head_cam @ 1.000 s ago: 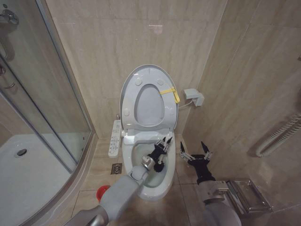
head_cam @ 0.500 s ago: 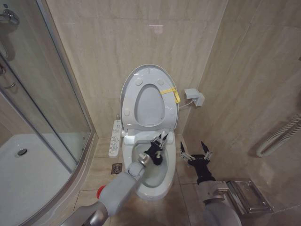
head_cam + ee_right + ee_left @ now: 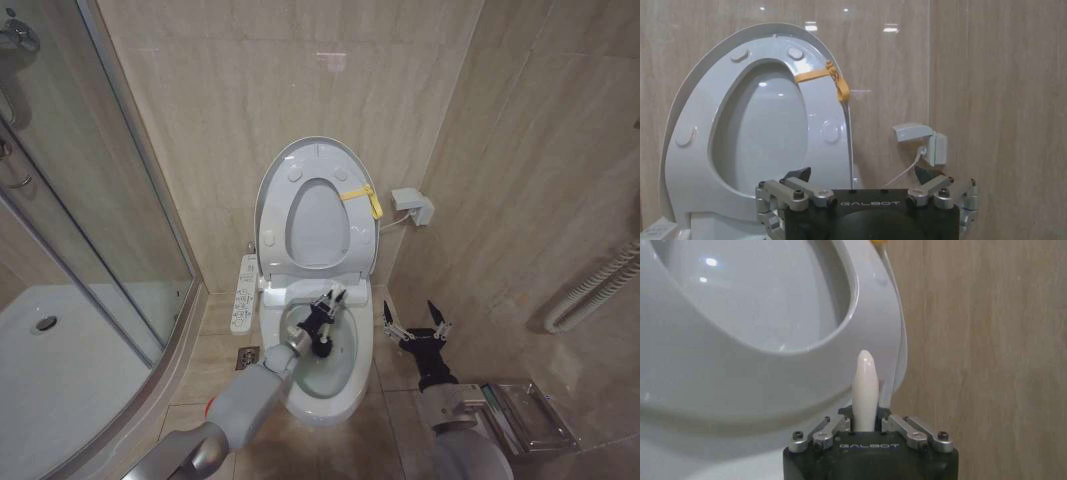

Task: Open the toilet lid, clean the toilet bowl with a toilet brush, close the toilet lid, and flush.

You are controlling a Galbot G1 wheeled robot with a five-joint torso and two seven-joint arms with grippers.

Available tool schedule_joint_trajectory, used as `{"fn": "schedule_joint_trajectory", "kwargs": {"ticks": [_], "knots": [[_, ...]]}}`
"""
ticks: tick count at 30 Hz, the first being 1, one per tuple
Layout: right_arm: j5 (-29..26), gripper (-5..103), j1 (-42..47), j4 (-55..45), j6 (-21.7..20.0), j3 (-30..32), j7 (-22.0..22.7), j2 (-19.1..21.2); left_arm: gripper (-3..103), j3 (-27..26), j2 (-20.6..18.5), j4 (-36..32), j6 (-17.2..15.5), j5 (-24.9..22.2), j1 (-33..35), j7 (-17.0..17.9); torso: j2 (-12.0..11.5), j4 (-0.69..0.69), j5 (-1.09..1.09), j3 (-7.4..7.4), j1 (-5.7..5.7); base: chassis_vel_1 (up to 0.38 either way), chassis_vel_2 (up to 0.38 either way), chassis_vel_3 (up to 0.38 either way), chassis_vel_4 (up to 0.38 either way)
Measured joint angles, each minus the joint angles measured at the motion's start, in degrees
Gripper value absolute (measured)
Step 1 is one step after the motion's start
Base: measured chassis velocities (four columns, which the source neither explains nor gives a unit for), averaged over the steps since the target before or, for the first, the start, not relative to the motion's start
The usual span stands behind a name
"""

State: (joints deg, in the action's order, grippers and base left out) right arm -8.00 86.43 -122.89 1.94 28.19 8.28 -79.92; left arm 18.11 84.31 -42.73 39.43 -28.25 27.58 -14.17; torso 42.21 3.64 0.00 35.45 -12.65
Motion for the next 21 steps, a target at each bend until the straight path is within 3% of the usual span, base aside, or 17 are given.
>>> {"fn": "schedule_joint_trajectory", "kwargs": {"ticks": [6,10,14,17,21], "knots": [[0.00,100,0.00,-0.01,0.00,0.00,0.00,0.00,20,1.50,-0.30,-7.07,-0.52,-0.70,1.60,1.74,0.00,0.04,0.00,0.00,0.00,0.000,0.000,0.000,0.000],[0.00,100,0.00,0.00,0.00,0.00,0.00,0.00,20,2.71,0.05,-10.20,-0.87,-2.72,3.00,0.71,0.00,0.04,0.00,0.00,0.00,0.000,0.000,0.000,0.000],[0.00,100,0.00,0.00,0.00,0.00,0.00,0.00,20,2.87,0.01,-9.08,-0.93,-3.67,3.39,-0.23,0.01,0.04,0.00,-0.01,0.00,0.000,0.000,0.000,0.000],[0.00,100,0.00,0.00,0.00,0.00,0.00,0.00,20,0.99,-0.08,-4.35,-1.13,-0.12,2.84,1.51,0.00,0.01,0.00,0.00,0.00,0.000,0.000,0.000,0.000],[0.00,100,0.00,0.00,0.00,0.00,0.00,0.00,20,-0.17,-0.72,-2.88,-0.94,1.61,2.58,1.97,0.00,0.01,0.00,0.00,0.00,0.000,0.000,0.000,0.000]]}}
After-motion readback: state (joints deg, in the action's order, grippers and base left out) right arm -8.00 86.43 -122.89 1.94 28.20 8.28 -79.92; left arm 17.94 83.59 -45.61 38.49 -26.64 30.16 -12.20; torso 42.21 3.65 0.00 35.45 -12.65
